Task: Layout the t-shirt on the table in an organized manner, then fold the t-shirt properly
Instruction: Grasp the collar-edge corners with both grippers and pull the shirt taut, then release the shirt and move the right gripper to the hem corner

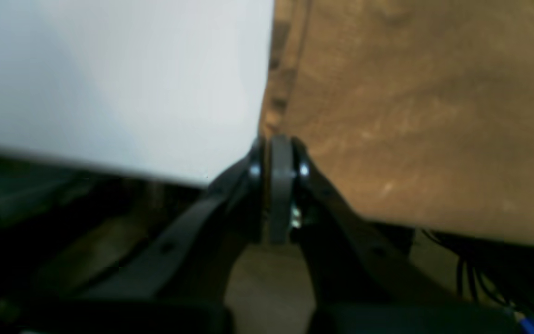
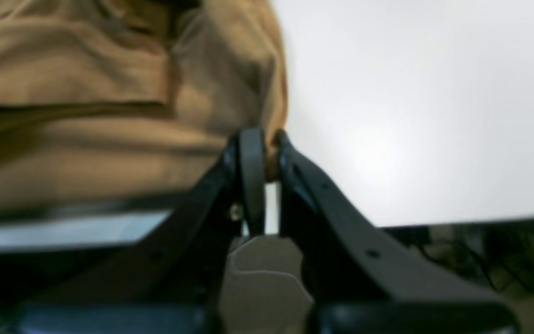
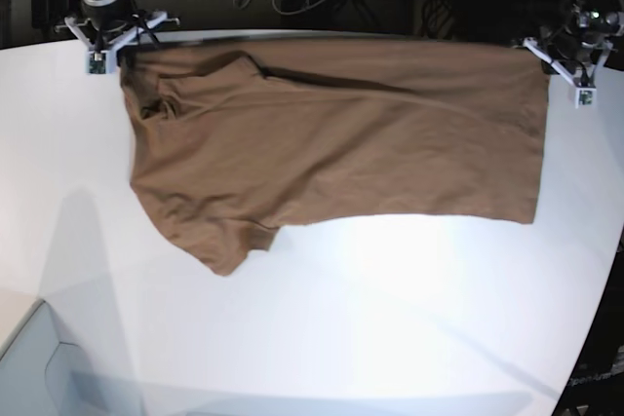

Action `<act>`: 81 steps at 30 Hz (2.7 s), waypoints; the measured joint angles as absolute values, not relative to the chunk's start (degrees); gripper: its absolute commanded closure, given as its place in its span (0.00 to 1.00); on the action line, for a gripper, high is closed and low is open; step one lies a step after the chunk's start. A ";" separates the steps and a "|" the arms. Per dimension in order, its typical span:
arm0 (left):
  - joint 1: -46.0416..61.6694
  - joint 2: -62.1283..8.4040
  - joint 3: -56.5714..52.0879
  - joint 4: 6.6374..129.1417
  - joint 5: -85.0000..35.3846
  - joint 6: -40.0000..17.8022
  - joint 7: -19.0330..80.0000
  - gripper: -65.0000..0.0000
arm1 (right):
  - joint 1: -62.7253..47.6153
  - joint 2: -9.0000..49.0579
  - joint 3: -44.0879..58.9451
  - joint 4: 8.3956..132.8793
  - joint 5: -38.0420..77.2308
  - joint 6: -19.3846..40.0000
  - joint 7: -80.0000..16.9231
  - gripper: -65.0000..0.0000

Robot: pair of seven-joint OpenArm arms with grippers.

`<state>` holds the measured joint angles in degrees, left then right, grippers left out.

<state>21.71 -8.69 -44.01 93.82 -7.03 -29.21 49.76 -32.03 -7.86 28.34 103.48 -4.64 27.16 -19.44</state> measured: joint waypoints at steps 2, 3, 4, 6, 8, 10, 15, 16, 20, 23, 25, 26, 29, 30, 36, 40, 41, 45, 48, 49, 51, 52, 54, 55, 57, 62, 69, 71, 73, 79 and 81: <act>21.63 -8.73 -45.12 93.47 -6.85 -29.19 50.33 1.00 | -31.97 -8.64 28.42 103.48 -4.62 27.05 -19.46 1.00; 21.54 -8.73 -45.23 93.47 -6.74 -29.19 50.35 1.00 | -31.99 -8.62 28.32 103.48 -4.62 27.22 -19.46 1.00; 21.45 -8.73 -45.23 93.47 -6.66 -29.21 50.35 1.00 | -32.08 -8.60 28.34 103.48 -4.62 27.18 -19.44 1.00; 21.32 -8.73 -45.23 93.47 -6.63 -29.21 50.39 1.00 | -32.45 -8.67 28.34 103.48 -4.64 27.18 -19.49 0.96; 20.49 -8.71 -45.23 93.34 -6.44 -29.17 50.96 1.00 | -32.45 -8.71 28.34 103.48 -4.64 27.18 -19.49 0.89; 19.00 -8.67 -45.23 92.86 -6.26 -29.19 51.16 1.00 | -32.42 -8.62 28.36 103.48 -4.67 27.18 -19.49 0.83; 15.27 -8.69 -45.15 90.35 -6.04 -29.17 50.78 1.00 | -32.99 -8.73 28.42 103.48 -4.62 27.18 -19.35 0.77; 14.85 -8.71 -45.15 90.11 -5.76 -29.17 50.78 1.00 | -33.47 -8.75 28.36 103.48 -4.62 27.18 -19.31 0.77; 14.72 -8.71 -45.12 90.02 -5.82 -29.17 50.72 0.99 | -34.30 -9.39 29.47 103.70 -4.62 27.20 -19.57 0.77; 15.22 -8.86 -45.15 90.02 -6.00 -29.17 50.33 0.99 | -34.17 -9.21 30.79 104.53 -4.60 27.20 -18.94 0.77; 15.22 -9.04 -45.17 90.02 -6.02 -29.19 50.54 0.99 | -34.20 -9.26 31.20 104.51 -4.62 27.20 -19.51 0.77; 15.35 -9.06 -45.17 90.02 -6.02 -29.19 50.54 0.99 | -34.20 -9.23 31.31 104.51 -4.62 27.20 -19.51 0.77; 15.35 -9.06 -45.17 90.02 -6.20 -29.19 50.52 0.99 | -34.17 -9.26 31.35 104.51 -4.62 27.20 -19.46 0.77; 15.35 -9.06 -45.17 90.04 -6.20 -29.19 50.54 0.99 | -34.20 -9.26 31.35 104.51 -4.62 27.20 -19.49 0.75; 16.32 -9.37 -45.34 90.15 -6.26 -32.42 50.26 0.83 | -35.24 -9.26 31.35 104.97 -4.80 27.22 -19.14 0.51; 16.60 -9.21 -45.91 90.76 -5.28 -35.81 50.33 0.67 | -35.66 -9.23 31.46 108.18 -5.06 27.20 -19.40 0.42; 16.58 -9.21 -45.89 90.76 -5.39 -36.03 50.33 0.65 | -35.79 -9.23 31.44 108.88 -5.06 27.20 -19.05 0.41; 16.64 -8.67 -45.89 92.07 -5.56 -36.32 50.98 0.64 | -36.29 -9.30 32.21 111.04 -4.82 27.22 -19.38 0.41; 16.93 -8.73 -45.89 94.24 -5.48 -36.67 51.20 0.64 | -36.01 -9.28 34.48 111.33 -4.86 27.18 -19.51 0.41; 16.88 -8.73 -45.89 94.85 -5.50 -36.67 51.03 0.64 | -35.77 -9.23 35.07 111.33 -4.97 27.20 -19.51 0.41; 16.75 -8.73 -45.89 95.61 -5.32 -36.67 51.05 0.64 | -34.48 -9.26 36.25 111.33 -5.06 27.20 -19.53 0.41; 16.75 -8.78 -45.89 96.16 -5.34 -36.67 51.18 0.64 | -33.56 -9.26 36.82 111.33 -5.06 27.20 -19.46 0.41; 16.71 -8.99 -45.89 97.14 -5.34 -36.67 51.16 0.64 | -32.29 -9.28 37.56 111.96 -5.06 27.18 -19.49 0.41; 16.53 -9.13 -45.89 97.43 -5.34 -36.67 51.18 0.64 | -32.10 -9.23 37.56 112.60 -5.08 27.20 -19.42 0.41; 15.62 -9.15 -45.89 98.37 -5.10 -36.69 51.51 0.64 | -31.64 -9.26 37.54 113.95 -5.10 27.20 -19.35 0.41; 12.78 -10.02 -45.76 99.57 -5.13 -37.36 51.55 0.64 | -25.17 -9.21 36.77 114.54 -5.28 27.20 -19.49 0.36; 3.53 -13.67 -45.58 94.63 -5.74 -37.26 51.81 0.63 | -17.72 -9.28 28.47 114.37 -5.54 33.21 -19.99 0.27; 1.19 -15.11 -45.39 92.68 -4.71 -37.06 55.75 0.56 | -16.05 -9.06 25.15 114.37 -5.56 33.21 -21.61 0.27; -1.15 -15.88 -45.74 90.78 -4.69 -37.12 56.64 0.43 | -13.93 -9.19 22.63 113.91 -5.34 33.26 -25.54 0.27; -4.23 -17.41 -45.28 86.17 -5.13 -37.52 56.73 0.21 | -0.25 -7.05 16.75 103.37 -5.48 33.23 -36.56 0.27; -4.40 -17.32 -45.32 85.97 -5.34 -37.52 56.80 0.21 | 4.29 -5.50 14.33 97.27 -8.05 33.43 -38.52 0.27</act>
<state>-4.40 -17.32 -45.32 85.97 -5.34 -37.52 56.80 4.29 -5.50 14.33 97.27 -8.05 33.43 -38.52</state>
